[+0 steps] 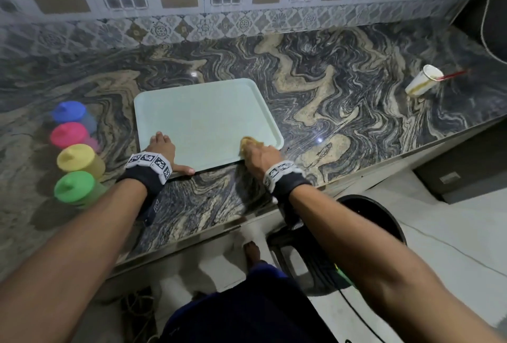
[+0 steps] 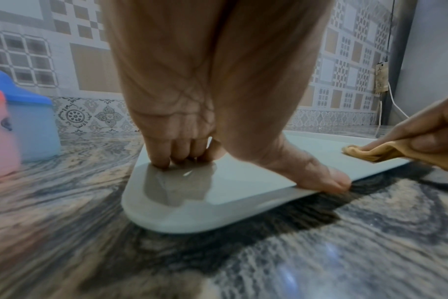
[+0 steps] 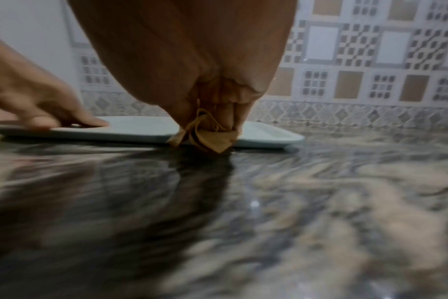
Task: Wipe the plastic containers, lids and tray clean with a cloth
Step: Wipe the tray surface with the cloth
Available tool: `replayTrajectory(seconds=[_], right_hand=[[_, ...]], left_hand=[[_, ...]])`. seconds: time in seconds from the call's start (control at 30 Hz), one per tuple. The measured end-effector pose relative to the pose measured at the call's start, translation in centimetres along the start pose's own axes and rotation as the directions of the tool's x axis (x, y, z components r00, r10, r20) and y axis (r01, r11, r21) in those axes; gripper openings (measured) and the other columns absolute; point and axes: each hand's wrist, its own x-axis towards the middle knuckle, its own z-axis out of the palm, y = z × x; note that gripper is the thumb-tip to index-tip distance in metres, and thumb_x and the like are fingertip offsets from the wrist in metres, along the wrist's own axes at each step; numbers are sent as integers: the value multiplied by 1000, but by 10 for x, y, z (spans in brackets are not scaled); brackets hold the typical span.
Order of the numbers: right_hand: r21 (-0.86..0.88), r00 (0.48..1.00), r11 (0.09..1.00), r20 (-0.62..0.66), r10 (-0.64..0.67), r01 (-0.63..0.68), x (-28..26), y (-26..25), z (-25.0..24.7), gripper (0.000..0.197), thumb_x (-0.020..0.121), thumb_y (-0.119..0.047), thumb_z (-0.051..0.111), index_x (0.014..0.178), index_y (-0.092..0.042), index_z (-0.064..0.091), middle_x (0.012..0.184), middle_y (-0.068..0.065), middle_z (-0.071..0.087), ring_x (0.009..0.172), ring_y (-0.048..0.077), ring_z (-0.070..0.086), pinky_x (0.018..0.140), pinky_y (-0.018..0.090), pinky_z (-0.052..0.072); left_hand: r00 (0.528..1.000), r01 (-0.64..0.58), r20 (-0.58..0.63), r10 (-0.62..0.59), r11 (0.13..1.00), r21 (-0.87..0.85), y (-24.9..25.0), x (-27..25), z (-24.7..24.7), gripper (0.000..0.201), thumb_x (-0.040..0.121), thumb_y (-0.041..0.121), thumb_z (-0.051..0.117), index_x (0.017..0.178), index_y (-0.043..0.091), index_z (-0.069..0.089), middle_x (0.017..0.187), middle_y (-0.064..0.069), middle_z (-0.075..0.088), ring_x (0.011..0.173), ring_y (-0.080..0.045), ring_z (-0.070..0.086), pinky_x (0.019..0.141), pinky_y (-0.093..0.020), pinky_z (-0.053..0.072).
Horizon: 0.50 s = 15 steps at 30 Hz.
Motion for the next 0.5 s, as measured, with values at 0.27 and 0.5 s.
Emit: replayTrajectory(seconds=[0.27,0.5], right_hand=[[205,939,969,284,-195,139,39,-37,-15,41,100,-33,41,137,-22,55,135,14,59,117,35,58,94,31,43],[-59,843,911,409,-351,408,50,38,-12,46,102,-35,32,148,-32,34,158,1,31,139,29,40,115,42,33]], left_hand=[[998,-23,-66,13,989,-143,-18,-17,0,138,55,72,76,149,-5,10,157,-23,8,147,-34,9,120,-40,15],[997,-12,-73,-10,956,-292,-51,-33,6,139,58,57,84,149,-8,2,159,-23,-1,148,-32,7,120,-33,12]])
